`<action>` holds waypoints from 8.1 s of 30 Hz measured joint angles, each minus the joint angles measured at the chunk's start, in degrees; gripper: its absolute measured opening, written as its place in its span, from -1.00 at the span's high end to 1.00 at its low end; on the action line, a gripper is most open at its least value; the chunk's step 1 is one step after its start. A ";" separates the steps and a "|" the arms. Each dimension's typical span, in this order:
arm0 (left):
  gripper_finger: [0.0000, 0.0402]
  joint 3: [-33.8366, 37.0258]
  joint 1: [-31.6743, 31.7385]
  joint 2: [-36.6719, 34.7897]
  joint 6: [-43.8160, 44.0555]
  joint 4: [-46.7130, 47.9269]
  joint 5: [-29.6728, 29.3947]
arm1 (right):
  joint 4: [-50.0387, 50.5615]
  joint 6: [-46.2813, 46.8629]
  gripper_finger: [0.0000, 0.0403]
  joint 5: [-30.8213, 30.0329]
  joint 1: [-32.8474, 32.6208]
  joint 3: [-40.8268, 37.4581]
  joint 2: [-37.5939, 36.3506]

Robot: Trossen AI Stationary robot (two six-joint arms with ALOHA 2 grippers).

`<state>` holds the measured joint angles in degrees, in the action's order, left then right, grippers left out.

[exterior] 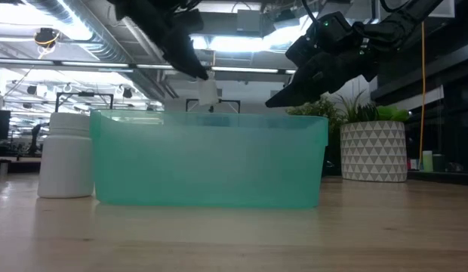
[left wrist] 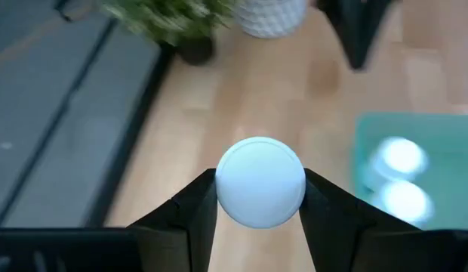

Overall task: Pick and place pill bottles into a basket
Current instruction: Put the white pill bottle into the green bin

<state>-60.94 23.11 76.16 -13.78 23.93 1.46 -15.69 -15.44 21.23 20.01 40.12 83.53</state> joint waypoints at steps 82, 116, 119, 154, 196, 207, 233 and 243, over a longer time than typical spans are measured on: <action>0.20 14.66 -31.91 12.49 26.68 -11.82 -18.30 | -0.72 1.27 0.91 -0.22 -1.11 -0.02 -0.02; 0.12 14.66 -32.17 11.78 31.62 -9.69 -19.09 | -0.72 1.27 0.91 -0.22 -1.11 -0.02 -0.02; 0.12 14.50 -32.19 11.78 30.82 -9.60 -19.70 | -0.72 1.27 0.91 -0.22 -1.11 -0.02 -0.02; -0.12 13.74 -32.84 6.72 27.04 -8.87 -17.93 | -0.72 1.27 0.91 -0.22 -1.13 -0.02 -0.04; 0.99 25.50 -34.05 -17.62 6.47 -0.53 -13.33 | 1.26 -0.07 0.91 -0.22 -1.14 0.00 -0.07; 0.91 25.50 -34.08 -17.51 9.94 -6.17 0.96 | 0.96 4.70 0.91 -0.22 -1.14 0.00 -0.07; -0.29 25.48 -36.71 -17.51 11.24 -10.62 1.53 | 0.96 9.40 0.91 -0.20 -1.14 -0.02 -0.07; -0.30 25.42 -46.48 -16.93 23.65 -12.93 -11.89 | 0.96 9.25 0.91 -0.22 -1.13 -0.01 -0.07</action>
<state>-35.53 -23.36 59.23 9.87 11.00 -10.42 -14.72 -6.20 21.02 18.88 40.11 83.46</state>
